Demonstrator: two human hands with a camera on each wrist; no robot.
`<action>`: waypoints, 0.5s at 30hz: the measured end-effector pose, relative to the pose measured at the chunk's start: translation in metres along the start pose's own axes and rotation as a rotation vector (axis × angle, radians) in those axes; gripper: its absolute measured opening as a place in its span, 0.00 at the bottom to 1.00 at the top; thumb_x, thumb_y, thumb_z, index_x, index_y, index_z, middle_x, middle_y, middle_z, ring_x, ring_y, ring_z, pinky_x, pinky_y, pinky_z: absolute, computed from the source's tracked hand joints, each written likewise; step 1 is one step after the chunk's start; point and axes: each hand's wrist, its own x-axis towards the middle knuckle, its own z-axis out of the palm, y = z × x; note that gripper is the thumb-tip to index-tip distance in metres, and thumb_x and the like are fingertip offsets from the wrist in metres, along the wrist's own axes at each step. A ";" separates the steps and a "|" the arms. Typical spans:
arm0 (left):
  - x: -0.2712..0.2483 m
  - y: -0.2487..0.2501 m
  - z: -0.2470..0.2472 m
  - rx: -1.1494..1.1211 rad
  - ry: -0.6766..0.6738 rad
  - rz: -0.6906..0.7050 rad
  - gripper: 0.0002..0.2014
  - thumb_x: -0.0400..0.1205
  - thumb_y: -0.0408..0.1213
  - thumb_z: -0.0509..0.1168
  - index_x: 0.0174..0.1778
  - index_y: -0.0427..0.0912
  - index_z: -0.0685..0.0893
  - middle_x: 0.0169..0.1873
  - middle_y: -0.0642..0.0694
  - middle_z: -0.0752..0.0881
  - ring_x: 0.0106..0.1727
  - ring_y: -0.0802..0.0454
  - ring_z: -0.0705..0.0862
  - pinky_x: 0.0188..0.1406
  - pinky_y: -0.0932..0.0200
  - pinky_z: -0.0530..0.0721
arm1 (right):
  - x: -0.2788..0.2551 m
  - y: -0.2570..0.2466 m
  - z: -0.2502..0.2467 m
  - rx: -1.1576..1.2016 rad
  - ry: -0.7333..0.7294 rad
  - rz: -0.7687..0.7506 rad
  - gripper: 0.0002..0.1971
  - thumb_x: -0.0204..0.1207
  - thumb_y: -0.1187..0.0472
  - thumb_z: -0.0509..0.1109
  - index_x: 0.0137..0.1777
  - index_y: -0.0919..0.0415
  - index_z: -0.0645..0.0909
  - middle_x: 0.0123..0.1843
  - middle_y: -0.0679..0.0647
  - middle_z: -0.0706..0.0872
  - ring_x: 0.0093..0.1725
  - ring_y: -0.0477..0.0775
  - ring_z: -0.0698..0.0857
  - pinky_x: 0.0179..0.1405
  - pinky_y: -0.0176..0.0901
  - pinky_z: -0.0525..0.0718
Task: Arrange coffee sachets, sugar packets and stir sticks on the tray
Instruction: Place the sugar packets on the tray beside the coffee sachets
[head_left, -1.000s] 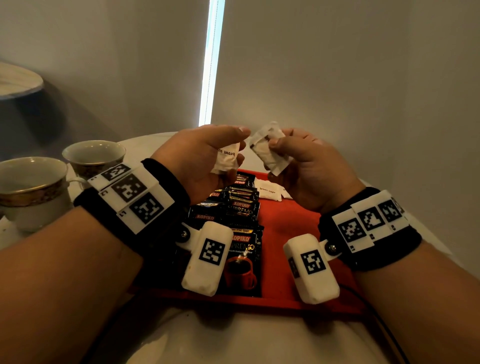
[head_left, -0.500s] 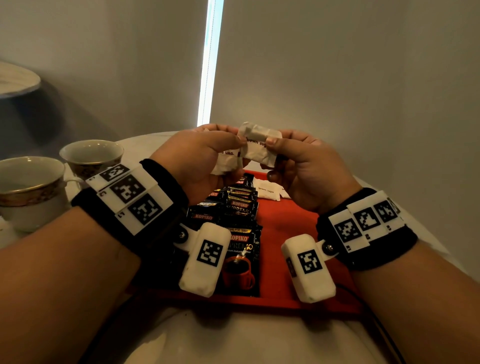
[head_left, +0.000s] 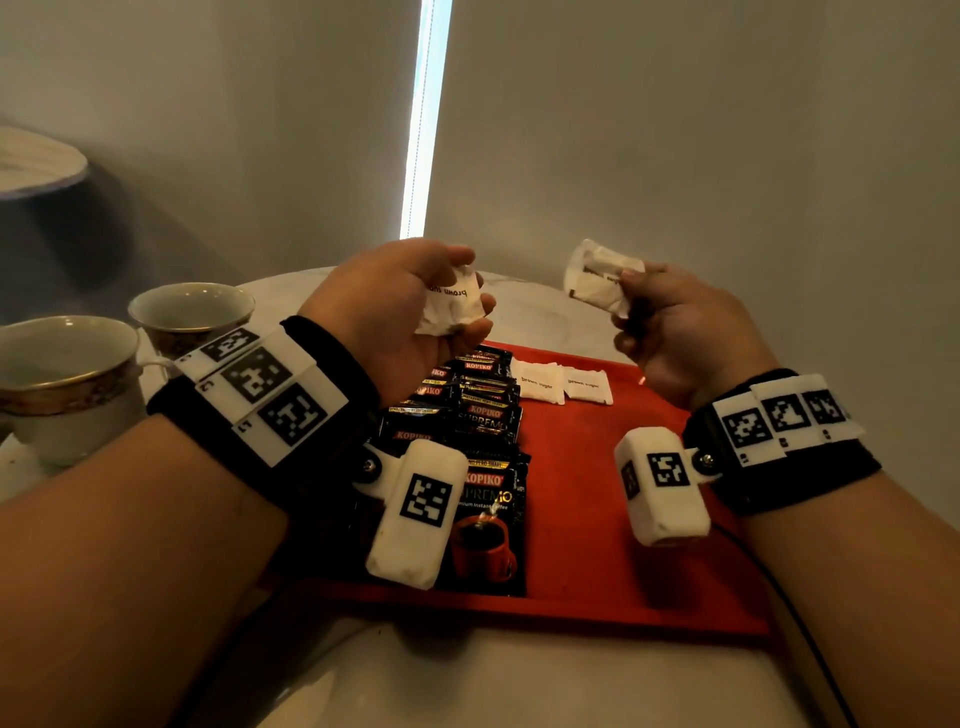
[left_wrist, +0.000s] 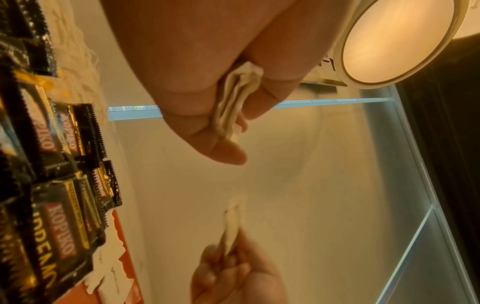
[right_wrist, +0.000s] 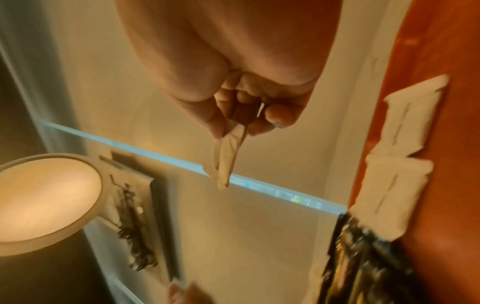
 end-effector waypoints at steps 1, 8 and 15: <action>0.000 0.000 0.000 -0.009 0.000 0.003 0.10 0.85 0.28 0.56 0.52 0.40 0.83 0.54 0.37 0.81 0.48 0.44 0.85 0.30 0.58 0.87 | 0.007 0.007 -0.008 -0.016 0.042 0.037 0.16 0.85 0.63 0.65 0.71 0.67 0.78 0.50 0.58 0.88 0.33 0.47 0.82 0.27 0.39 0.72; 0.000 0.001 0.001 -0.056 0.004 0.024 0.13 0.84 0.26 0.53 0.52 0.39 0.83 0.54 0.37 0.81 0.46 0.44 0.85 0.29 0.59 0.87 | 0.034 0.050 -0.047 -0.147 0.162 0.382 0.16 0.86 0.63 0.61 0.70 0.64 0.80 0.39 0.54 0.82 0.25 0.44 0.69 0.13 0.35 0.63; -0.001 0.002 0.002 -0.032 0.014 0.016 0.14 0.85 0.26 0.53 0.53 0.40 0.84 0.58 0.36 0.81 0.51 0.42 0.86 0.31 0.59 0.88 | 0.034 0.061 -0.046 -0.251 0.078 0.478 0.14 0.86 0.65 0.61 0.66 0.64 0.83 0.36 0.53 0.83 0.22 0.42 0.66 0.14 0.33 0.61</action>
